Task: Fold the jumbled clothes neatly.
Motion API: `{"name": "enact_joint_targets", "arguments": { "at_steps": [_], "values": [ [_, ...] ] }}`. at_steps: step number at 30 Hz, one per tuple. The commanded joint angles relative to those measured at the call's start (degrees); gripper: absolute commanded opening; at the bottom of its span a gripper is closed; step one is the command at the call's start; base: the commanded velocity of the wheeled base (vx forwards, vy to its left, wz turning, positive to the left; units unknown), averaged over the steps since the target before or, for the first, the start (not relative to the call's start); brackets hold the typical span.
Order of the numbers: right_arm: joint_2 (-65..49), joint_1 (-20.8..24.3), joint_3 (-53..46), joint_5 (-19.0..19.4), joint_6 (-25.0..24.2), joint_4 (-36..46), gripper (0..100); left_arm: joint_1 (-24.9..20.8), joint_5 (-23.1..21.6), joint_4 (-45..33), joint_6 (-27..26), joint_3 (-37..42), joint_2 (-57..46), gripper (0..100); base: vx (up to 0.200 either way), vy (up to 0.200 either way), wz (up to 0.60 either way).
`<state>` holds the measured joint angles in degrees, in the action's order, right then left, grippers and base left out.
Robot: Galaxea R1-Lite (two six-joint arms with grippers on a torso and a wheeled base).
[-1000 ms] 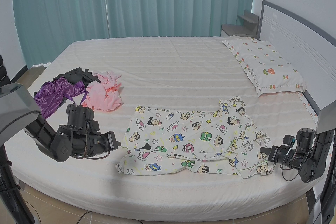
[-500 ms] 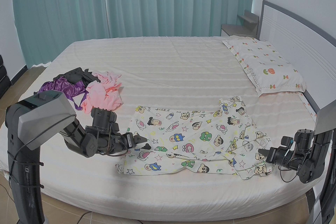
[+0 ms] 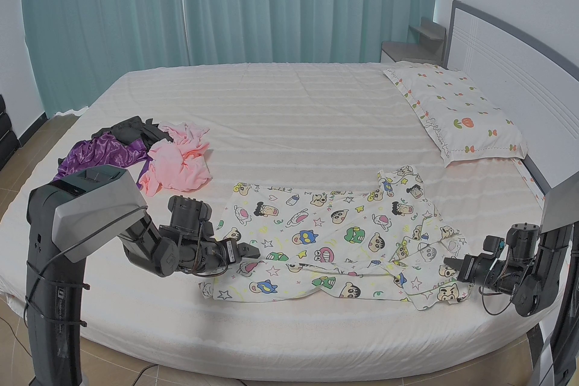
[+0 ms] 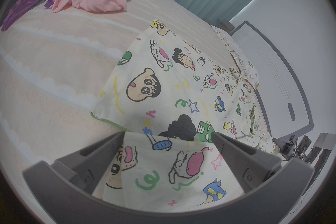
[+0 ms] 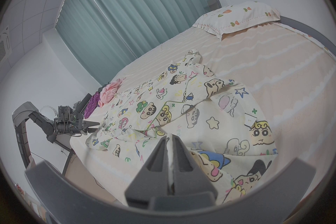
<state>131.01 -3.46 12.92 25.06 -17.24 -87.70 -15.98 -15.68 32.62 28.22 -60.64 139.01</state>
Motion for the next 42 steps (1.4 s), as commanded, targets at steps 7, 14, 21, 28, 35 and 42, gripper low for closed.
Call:
{"name": "enact_joint_targets", "arguments": {
  "at_steps": [7,14,21,28,35,42],
  "values": [
    [0.1,-0.1,0.0,0.1,0.0,0.0,0,0.2,0.0,-0.1,0.1,1.6,-0.8,100,0.0,0.0,0.0],
    [0.6,-0.1,0.0,0.0,0.0,-0.1,0,0.3,0.0,0.2,0.1,2.1,-0.7,100,0.0,0.0,0.0],
    [0.6,-0.1,0.0,0.0,0.0,-0.1,0,0.7,0.5,0.2,0.1,2.2,-0.9,0,0.0,0.0,0.0],
    [0.5,-0.1,-0.2,0.0,0.0,-0.1,0,1.3,1.8,0.2,0.3,2.7,-2.2,0,0.0,0.0,0.0],
    [0.4,-0.1,-1.2,-0.1,0.0,-2.3,0,1.5,1.8,0.2,0.4,5.9,-6.8,0,0.0,0.0,0.0],
    [-0.4,-0.2,-1.6,0.0,0.0,-2.3,0,1.3,1.7,0.4,0.5,9.4,-11.7,0,0.0,0.0,0.0]
  ]
}}
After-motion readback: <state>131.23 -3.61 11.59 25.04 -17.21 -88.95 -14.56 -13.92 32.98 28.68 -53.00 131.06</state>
